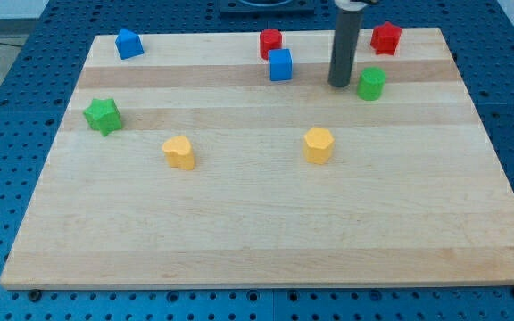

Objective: Adjust the green circle vertically below the red star

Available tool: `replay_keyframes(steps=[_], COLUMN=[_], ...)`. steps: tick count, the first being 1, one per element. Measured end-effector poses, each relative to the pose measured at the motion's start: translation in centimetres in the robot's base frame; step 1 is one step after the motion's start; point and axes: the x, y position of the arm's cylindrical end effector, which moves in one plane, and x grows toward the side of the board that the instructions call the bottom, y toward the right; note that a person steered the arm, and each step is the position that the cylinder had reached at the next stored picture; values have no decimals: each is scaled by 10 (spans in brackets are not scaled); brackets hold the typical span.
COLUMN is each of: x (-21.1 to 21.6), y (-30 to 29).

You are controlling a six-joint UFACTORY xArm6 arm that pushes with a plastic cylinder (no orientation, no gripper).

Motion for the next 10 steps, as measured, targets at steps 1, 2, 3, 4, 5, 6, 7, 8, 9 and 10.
replay_keyframes(steps=[1, 2, 3, 4, 5, 6, 7, 8, 9, 10], x=[0, 0, -9, -12, -11, -11, -7, 7, 22, 34], y=[18, 26, 36, 45, 53, 65, 72, 73, 73, 75])
